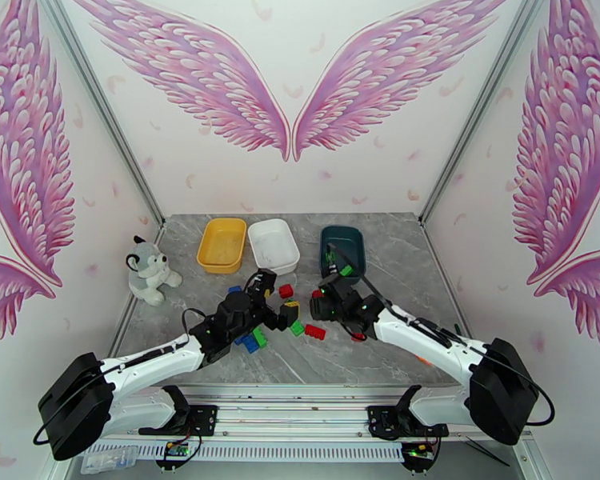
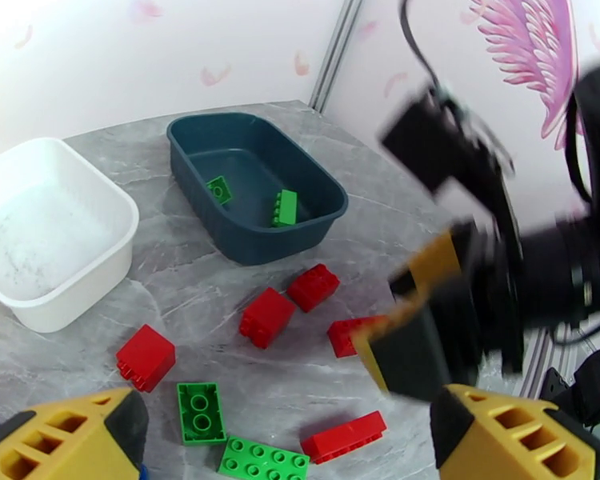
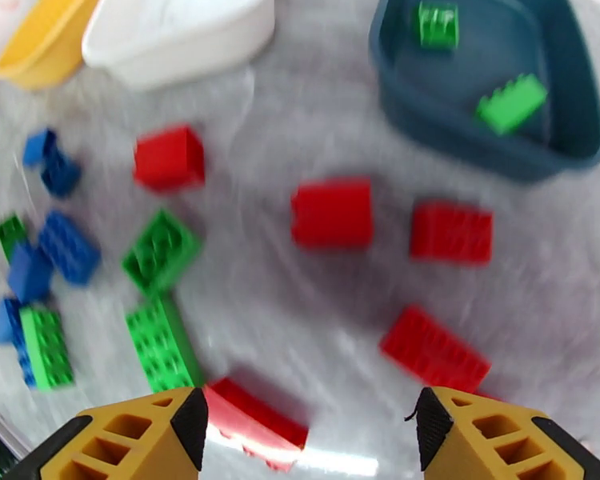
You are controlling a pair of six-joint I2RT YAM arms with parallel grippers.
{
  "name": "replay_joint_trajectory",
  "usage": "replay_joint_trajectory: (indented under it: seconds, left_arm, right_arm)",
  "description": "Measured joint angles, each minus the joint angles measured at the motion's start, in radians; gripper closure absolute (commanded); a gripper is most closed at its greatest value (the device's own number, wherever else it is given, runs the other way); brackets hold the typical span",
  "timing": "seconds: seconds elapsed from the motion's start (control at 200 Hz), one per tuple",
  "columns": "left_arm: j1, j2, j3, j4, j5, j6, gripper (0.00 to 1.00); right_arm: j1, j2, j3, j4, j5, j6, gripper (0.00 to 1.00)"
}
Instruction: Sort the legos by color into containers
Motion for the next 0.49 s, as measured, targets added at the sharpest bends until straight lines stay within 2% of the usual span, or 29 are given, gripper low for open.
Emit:
replay_joint_trajectory:
  seconds: [0.275,0.495]
  left_arm:
    - [0.102,-0.039,-0.072,0.023,0.020,-0.066,0.01]
    - [0.116,-0.062,-0.079,0.046,0.057,-0.079,0.01]
  right_arm:
    - [0.144,-0.013,-0.129,0.015,0.038,0.108,0.22]
    - [0.178,0.142,-0.140,0.069,0.077,0.155,0.22]
